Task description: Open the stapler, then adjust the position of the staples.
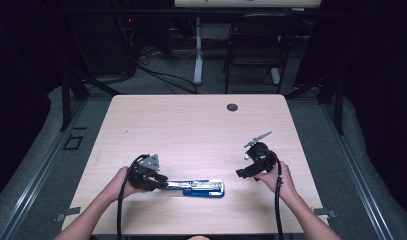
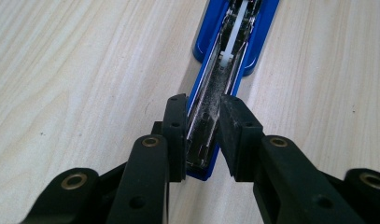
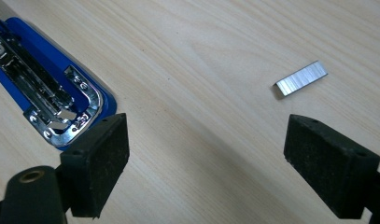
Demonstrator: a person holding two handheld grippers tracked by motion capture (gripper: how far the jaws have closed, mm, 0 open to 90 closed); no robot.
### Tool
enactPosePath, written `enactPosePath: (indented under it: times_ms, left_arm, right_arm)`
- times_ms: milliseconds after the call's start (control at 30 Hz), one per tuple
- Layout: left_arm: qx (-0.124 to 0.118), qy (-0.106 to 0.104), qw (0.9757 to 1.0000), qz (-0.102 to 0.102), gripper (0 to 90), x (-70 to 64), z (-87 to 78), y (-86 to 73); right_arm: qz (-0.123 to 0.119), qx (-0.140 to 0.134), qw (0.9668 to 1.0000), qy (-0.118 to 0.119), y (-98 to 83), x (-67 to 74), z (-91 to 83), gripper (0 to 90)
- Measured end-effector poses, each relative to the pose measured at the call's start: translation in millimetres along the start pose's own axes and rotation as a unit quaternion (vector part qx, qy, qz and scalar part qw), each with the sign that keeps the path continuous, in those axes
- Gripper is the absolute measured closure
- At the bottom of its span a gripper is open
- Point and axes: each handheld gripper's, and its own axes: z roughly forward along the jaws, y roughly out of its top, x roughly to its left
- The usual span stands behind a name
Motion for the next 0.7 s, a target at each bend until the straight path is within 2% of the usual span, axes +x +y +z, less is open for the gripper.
enactPosePath:
  times_ms: [100, 133, 167, 200, 233, 367, 433, 467, 600, 667, 700]
  left_arm:
    - [0.001, 0.0, 1.0, 0.0, 72.7, 0.0, -0.1, 0.1]
    - [0.001, -0.002, 1.0, 0.0, 72.7, 0.0, 0.0, 0.1]
    - [0.001, 0.0, 1.0, 0.0, 72.7, -0.2, 0.0, 0.2]
    - [0.002, 0.001, 1.0, 0.0, 72.7, -0.3, -0.1, 0.2]
    - [0.001, 0.0, 1.0, -0.001, 72.7, -0.3, 0.0, 0.1]
    - [0.005, 0.005, 1.0, 0.001, 72.7, -0.5, -0.5, 0.6]
    - [0.001, -0.001, 1.0, 0.0, 72.8, 0.2, 0.2, 0.2]
    - [0.001, -0.002, 1.0, 0.0, 72.8, 0.3, 0.3, 0.2]
    - [0.005, 0.005, 1.0, 0.002, 72.8, -0.5, -0.1, 0.8]
    - [0.006, 0.004, 1.0, 0.002, 72.8, -0.2, -0.1, 0.7]
    - [0.0, -0.002, 1.0, 0.001, 72.8, 0.4, 0.6, 0.3]
  right_arm:
    - [0.011, -0.007, 0.9999, -0.001, -0.9, -2.2, 0.3, 13.9]
    - [0.003, 0.007, 1.0, -0.005, -0.2, -4.4, -1.7, 14.0]
    - [0.011, -0.003, 0.9999, 0.001, -0.6, -4.3, -0.9, 14.0]
    - [0.007, 0.004, 0.9999, -0.007, -0.6, -5.9, -1.8, 14.0]
    - [0.015, -0.001, 0.9999, -0.004, -0.8, -5.8, -1.3, 14.0]
    - [0.017, -0.001, 0.9998, -0.008, -0.8, -9.5, -1.5, 14.1]
    - [0.022, -0.004, 0.9997, -0.007, -0.2, -11.1, -0.7, 14.3]
    - [0.017, 0.004, 0.9997, -0.015, 0.4, -13.1, -1.1, 14.5]
    - [0.03, 0.0, 0.9993, -0.021, 2.9, -18.2, 4.5, 14.8]
    - [0.035, -0.004, 0.9991, -0.022, 4.1, -20.1, 7.8, 15.2]
    - [0.035, 0.002, 0.9991, -0.025, 5.2, -21.8, 8.5, 15.8]
